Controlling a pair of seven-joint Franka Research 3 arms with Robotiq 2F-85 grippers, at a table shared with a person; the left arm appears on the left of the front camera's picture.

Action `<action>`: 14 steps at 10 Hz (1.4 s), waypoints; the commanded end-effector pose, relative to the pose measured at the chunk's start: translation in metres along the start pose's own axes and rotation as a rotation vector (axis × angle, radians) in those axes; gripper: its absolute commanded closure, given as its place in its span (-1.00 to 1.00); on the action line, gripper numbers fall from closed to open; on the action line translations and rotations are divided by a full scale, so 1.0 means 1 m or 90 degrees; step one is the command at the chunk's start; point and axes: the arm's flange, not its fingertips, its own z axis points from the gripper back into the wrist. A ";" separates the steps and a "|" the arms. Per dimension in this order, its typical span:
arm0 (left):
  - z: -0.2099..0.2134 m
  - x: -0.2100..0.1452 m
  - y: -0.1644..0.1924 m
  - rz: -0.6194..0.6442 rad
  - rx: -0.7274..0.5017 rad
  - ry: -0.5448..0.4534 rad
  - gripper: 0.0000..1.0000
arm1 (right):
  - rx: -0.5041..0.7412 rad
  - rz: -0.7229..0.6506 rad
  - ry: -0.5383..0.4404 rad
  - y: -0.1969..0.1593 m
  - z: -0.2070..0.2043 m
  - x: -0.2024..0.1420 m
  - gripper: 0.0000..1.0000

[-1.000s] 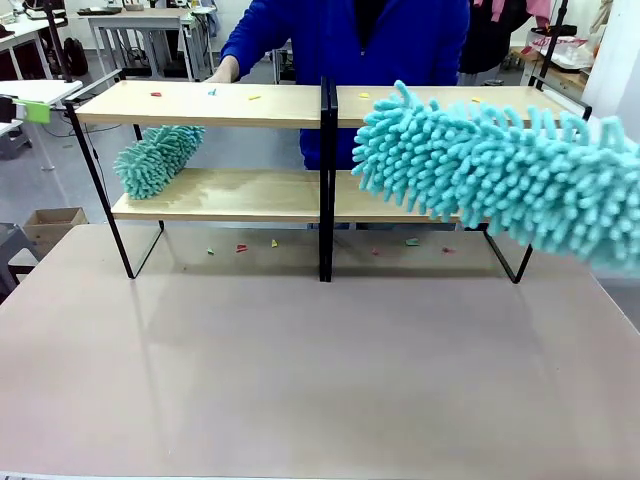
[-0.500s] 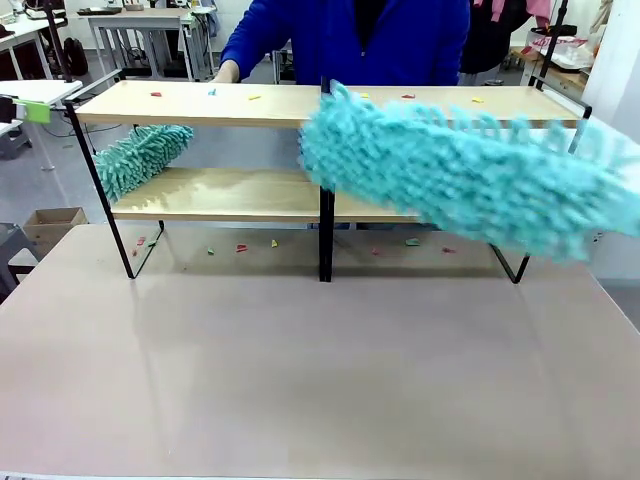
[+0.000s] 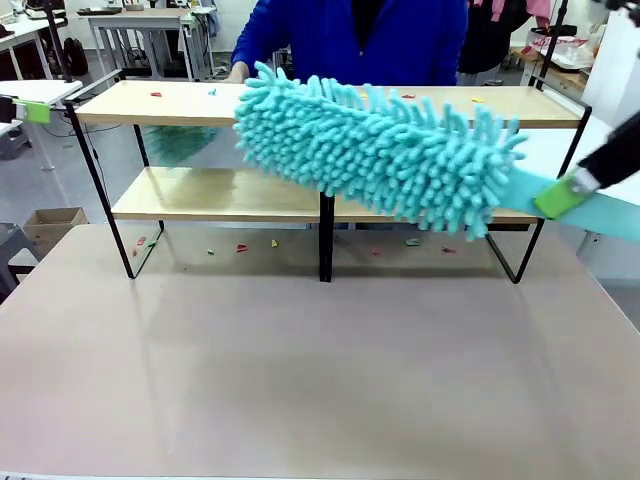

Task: Clean the shelves.
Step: Clean a randomly selected level of the Shelf with the Duster.

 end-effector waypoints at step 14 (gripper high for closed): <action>-0.001 0.000 0.000 -0.001 0.000 0.003 -1.00 | -0.350 -0.205 -0.078 -0.016 -0.113 0.259 0.75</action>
